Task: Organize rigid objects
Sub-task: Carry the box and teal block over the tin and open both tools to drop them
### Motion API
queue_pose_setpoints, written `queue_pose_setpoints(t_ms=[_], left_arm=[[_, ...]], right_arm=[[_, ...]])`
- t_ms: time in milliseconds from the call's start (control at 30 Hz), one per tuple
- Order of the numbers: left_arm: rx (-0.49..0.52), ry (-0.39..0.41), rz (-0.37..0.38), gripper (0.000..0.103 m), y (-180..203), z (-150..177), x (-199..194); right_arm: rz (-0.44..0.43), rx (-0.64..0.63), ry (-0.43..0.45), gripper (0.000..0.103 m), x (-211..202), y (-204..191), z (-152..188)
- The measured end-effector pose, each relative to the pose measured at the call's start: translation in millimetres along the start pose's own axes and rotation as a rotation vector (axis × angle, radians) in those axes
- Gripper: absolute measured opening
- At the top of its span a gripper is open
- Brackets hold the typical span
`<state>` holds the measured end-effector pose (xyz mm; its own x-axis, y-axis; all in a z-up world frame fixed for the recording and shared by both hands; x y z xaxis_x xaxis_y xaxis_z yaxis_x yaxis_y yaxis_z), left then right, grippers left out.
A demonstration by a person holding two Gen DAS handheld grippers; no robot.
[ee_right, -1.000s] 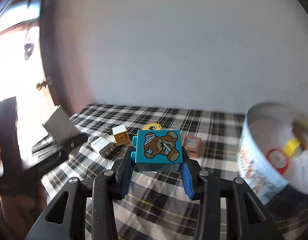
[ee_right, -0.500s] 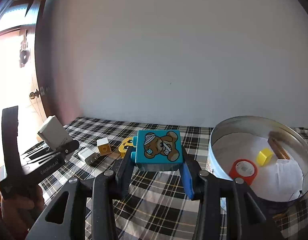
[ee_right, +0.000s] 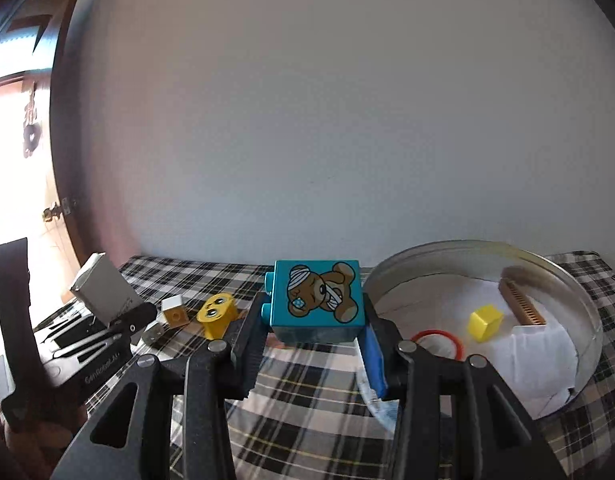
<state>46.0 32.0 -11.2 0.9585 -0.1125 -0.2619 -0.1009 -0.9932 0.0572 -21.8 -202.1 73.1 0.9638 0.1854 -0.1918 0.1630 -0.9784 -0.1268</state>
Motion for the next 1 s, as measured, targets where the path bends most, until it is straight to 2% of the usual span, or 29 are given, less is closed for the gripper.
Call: queue_pose_setpoints(t_ms=[400,1000], left_arm=[[0.006,0.016,0.046,0.024,40,-9,5],[0.031,0.035,0.132,0.024,95,-19,21]], right_arm=[[0.058,0.002,0.038,0.045,-13,24,-8],[0.227,0.068,0.096,0.045,-30,91,-25]])
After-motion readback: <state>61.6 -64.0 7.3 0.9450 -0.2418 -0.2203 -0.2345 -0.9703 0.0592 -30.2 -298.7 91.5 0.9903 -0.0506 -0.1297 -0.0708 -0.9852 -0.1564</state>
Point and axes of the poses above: each gripper's, at about its wrist camera, not at the fingertips, and x roughly the way its jaws point, y to its right, z to its underside, the point moved 2 cm from there along x, roughly the way its jaws point, and after that the axes turned 9 degrees about y, right-handed, at the moved point
